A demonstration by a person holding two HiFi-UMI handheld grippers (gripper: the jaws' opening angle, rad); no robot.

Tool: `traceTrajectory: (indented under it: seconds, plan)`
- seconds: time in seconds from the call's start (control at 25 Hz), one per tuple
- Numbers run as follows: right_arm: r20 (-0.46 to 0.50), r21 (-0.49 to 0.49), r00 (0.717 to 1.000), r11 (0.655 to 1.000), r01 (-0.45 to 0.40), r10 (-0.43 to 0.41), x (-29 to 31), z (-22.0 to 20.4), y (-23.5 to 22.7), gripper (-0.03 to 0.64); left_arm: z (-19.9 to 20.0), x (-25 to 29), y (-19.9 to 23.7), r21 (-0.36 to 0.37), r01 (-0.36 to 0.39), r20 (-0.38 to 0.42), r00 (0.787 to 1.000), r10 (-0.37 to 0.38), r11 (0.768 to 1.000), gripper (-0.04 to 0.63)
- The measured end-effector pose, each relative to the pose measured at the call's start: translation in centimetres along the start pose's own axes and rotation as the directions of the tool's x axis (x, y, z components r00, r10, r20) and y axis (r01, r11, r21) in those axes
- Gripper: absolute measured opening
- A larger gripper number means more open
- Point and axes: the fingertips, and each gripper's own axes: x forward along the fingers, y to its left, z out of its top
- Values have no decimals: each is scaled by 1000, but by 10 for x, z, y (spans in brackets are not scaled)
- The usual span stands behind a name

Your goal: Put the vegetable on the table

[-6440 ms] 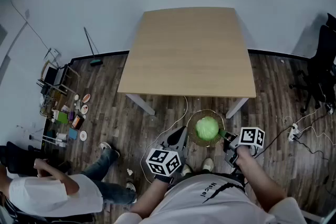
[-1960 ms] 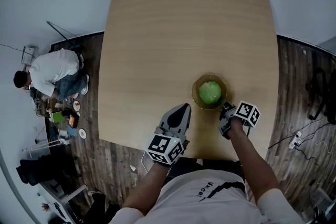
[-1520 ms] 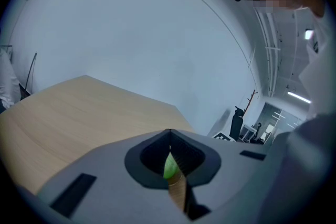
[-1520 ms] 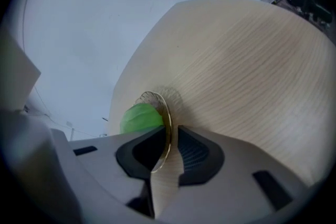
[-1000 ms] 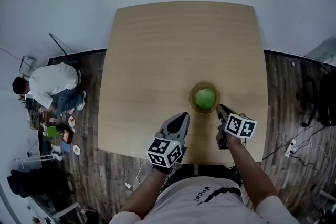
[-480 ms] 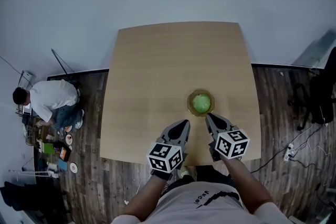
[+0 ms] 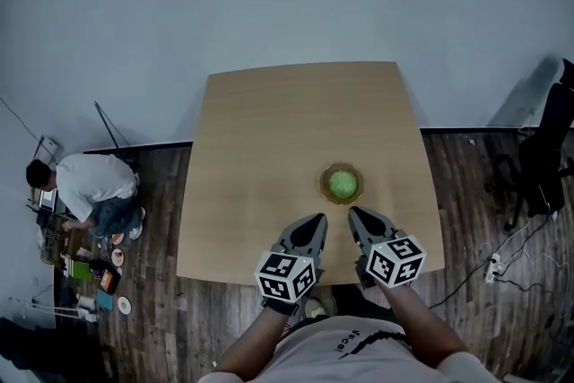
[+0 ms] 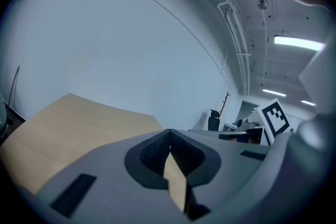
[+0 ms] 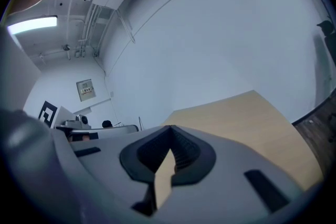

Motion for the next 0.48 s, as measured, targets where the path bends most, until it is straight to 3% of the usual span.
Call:
traceTrajectory:
  seconds: [0.48]
  plan:
    - [20, -41, 1000, 999, 4, -4, -19, -5, 21, 14, 1, -22, -16, 24, 20, 19, 1000, -21, 1000, 14]
